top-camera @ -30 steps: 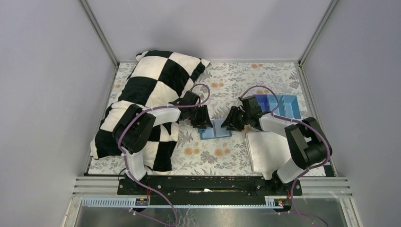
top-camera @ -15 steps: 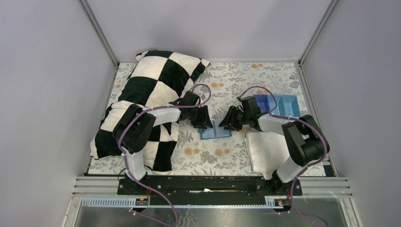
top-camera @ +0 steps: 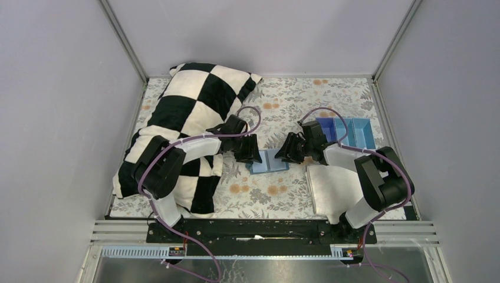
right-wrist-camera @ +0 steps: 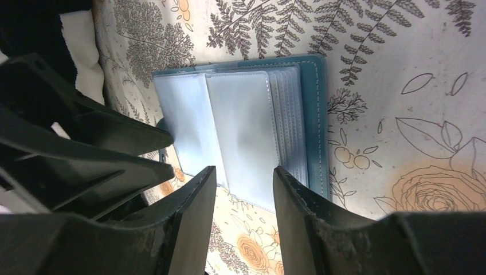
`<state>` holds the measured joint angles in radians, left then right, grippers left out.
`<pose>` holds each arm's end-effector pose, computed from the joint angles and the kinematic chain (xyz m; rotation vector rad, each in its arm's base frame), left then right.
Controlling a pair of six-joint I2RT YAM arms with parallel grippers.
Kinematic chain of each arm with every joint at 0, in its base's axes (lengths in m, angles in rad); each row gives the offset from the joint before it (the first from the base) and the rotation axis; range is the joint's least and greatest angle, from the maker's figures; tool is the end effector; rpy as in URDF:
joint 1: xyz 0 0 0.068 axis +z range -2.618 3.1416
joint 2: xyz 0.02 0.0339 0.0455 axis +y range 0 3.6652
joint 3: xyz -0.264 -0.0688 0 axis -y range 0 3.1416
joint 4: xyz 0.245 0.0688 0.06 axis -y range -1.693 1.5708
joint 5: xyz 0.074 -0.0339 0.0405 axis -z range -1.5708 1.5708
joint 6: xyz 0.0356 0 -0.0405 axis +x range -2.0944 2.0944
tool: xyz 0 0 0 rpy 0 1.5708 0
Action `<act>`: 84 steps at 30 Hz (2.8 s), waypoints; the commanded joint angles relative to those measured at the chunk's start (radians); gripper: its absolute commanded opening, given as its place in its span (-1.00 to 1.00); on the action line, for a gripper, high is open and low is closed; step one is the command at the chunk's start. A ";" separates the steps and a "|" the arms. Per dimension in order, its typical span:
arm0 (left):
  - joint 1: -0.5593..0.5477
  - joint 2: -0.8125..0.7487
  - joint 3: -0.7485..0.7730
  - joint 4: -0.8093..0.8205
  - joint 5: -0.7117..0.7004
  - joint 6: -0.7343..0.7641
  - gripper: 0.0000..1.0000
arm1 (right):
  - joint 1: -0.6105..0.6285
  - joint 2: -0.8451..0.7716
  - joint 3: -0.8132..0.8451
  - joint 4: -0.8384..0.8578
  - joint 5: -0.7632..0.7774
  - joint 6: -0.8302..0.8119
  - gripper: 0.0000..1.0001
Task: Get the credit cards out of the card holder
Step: Remove the credit card from the card holder.
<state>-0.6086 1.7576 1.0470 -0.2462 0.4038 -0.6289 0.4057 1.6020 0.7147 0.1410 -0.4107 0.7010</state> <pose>0.2836 -0.2146 0.1713 0.1485 2.7146 -0.9512 0.2772 0.1345 0.1529 0.1403 2.4668 1.0015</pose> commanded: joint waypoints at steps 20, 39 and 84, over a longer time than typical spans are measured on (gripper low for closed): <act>0.000 0.133 -0.021 0.015 -0.014 0.041 0.03 | 0.004 0.006 0.012 0.046 -0.147 -0.072 -0.02; 0.014 -0.003 0.073 -0.087 -0.082 0.069 0.18 | 0.004 -0.036 0.052 -0.069 0.061 -0.084 0.02; 0.035 0.059 0.139 -0.159 -0.032 0.101 0.17 | 0.004 -0.146 0.004 -0.048 0.057 -0.079 -0.10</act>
<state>-0.5659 1.8843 1.1625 -0.3416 0.4065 -0.5644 0.4053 1.5097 0.7265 0.0586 -0.3828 0.6289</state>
